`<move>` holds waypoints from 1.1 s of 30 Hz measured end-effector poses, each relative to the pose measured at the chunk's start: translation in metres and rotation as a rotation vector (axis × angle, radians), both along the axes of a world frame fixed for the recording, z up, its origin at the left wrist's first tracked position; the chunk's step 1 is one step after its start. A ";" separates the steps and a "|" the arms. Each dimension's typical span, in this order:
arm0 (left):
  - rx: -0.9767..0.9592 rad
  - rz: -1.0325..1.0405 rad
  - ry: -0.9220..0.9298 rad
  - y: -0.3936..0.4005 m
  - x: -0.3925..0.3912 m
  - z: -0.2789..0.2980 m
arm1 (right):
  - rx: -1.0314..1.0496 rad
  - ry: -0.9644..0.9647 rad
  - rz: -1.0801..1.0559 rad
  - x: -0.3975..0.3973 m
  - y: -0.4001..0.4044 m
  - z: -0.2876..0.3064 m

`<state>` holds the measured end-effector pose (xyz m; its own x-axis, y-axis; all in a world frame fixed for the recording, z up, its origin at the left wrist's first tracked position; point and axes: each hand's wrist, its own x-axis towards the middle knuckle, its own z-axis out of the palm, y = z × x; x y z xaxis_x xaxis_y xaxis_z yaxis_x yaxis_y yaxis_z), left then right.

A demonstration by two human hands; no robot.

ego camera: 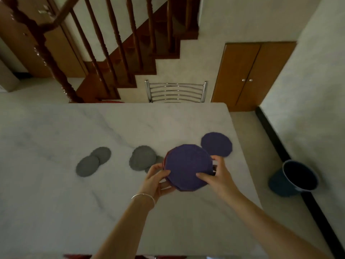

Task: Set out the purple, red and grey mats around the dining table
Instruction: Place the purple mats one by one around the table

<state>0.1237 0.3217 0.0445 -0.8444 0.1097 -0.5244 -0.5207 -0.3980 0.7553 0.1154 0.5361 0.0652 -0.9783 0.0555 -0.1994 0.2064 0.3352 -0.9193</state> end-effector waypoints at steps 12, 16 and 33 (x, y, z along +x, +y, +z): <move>0.051 -0.127 -0.028 -0.079 0.050 -0.010 | -0.304 -0.175 -0.272 0.083 -0.070 0.012; 0.033 -0.080 0.007 -0.087 0.055 -0.010 | -0.332 -0.215 -0.337 0.096 -0.070 0.015; -0.061 0.190 -0.008 -0.151 0.087 -0.001 | -0.578 -0.395 -0.618 0.124 -0.065 -0.068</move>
